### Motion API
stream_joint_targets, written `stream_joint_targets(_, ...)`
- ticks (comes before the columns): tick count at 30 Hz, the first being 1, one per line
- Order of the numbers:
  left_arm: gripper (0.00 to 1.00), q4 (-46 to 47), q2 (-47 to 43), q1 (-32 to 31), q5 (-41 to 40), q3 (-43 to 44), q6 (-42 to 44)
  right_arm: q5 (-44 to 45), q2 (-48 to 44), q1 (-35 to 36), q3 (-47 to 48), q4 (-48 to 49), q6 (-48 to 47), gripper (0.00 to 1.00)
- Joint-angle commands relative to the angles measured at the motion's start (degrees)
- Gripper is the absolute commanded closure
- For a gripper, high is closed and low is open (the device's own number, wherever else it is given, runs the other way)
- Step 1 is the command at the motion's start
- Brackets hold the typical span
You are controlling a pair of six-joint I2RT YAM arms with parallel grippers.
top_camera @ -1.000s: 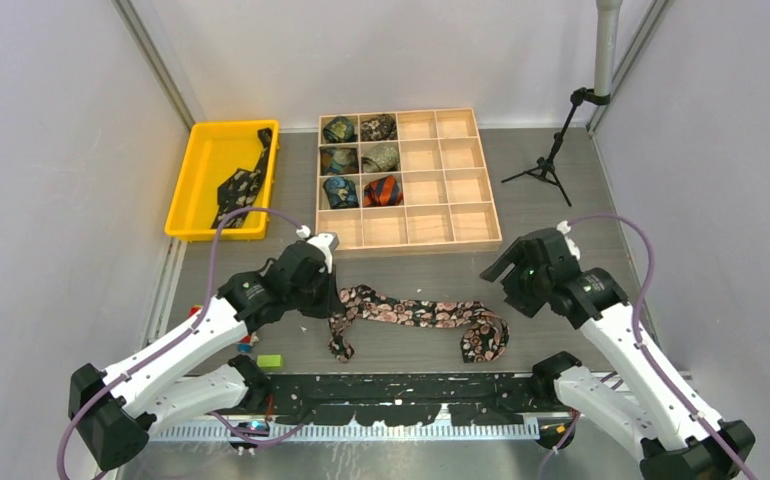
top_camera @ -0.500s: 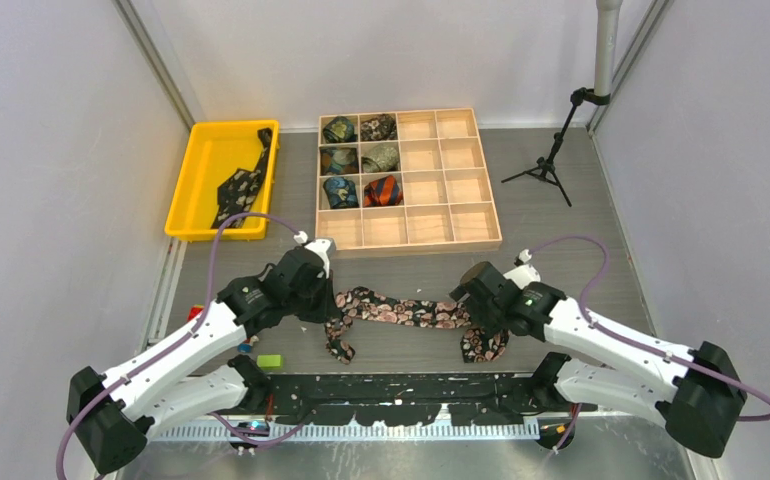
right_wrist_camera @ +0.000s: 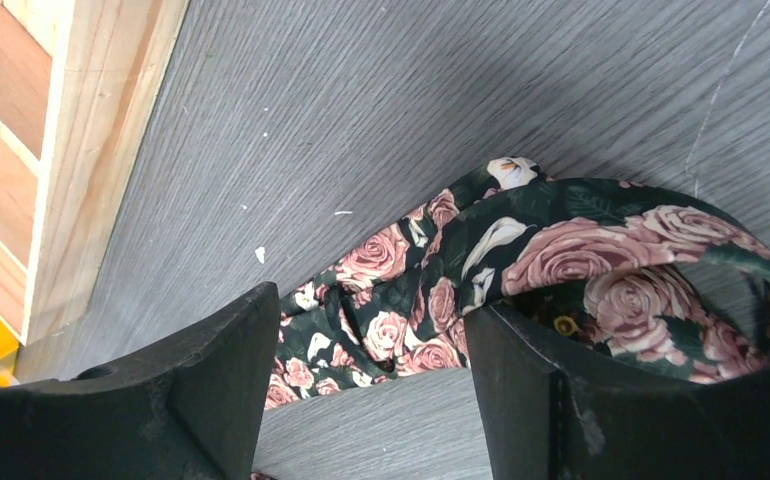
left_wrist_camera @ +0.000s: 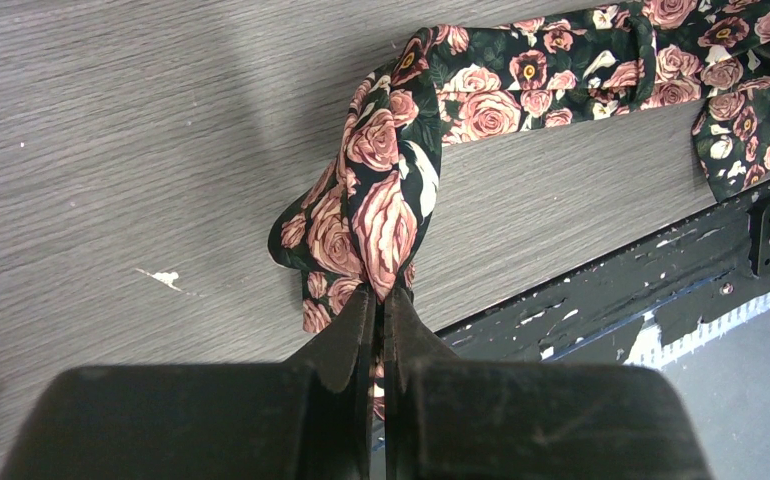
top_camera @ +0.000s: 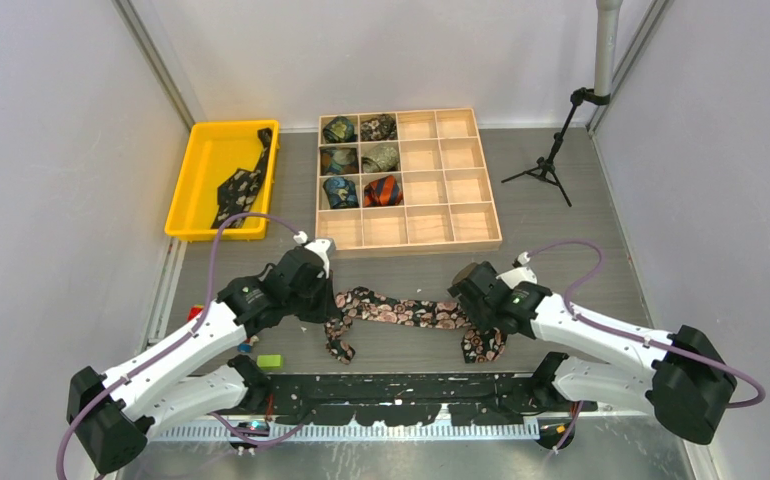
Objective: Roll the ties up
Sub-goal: Flatten out the tie at the center of the board.
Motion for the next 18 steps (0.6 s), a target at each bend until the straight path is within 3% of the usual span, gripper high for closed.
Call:
stream_joint_targets(1, 1.00, -0.07, -0.72, 0.30, -0.84, 0.46, -0.68, 2.95, -3.41, 0.50, 6.64, -6.31, -0.17, 0.26)
stream_joint_targets(5, 1.00, 0.17, 0.23, 0.31, -0.58, 0.79, -0.64, 3.03, -5.39, 1.27, 11.12, -14.08, -0.93, 0.20)
stream_joint_targets(11, 1.00, 0.24, 0.69, 0.39, -0.54, 1.08, -0.58, 0.81, -8.00, 4.18, 4.69, -12.68, 5.92, 0.19)
stream_joint_targets(18, 1.00, -0.43, -0.01, 0.39, -0.75, 1.00, -0.55, 4.15, -7.12, 9.36, 1.85, -13.22, 11.79, 0.20)
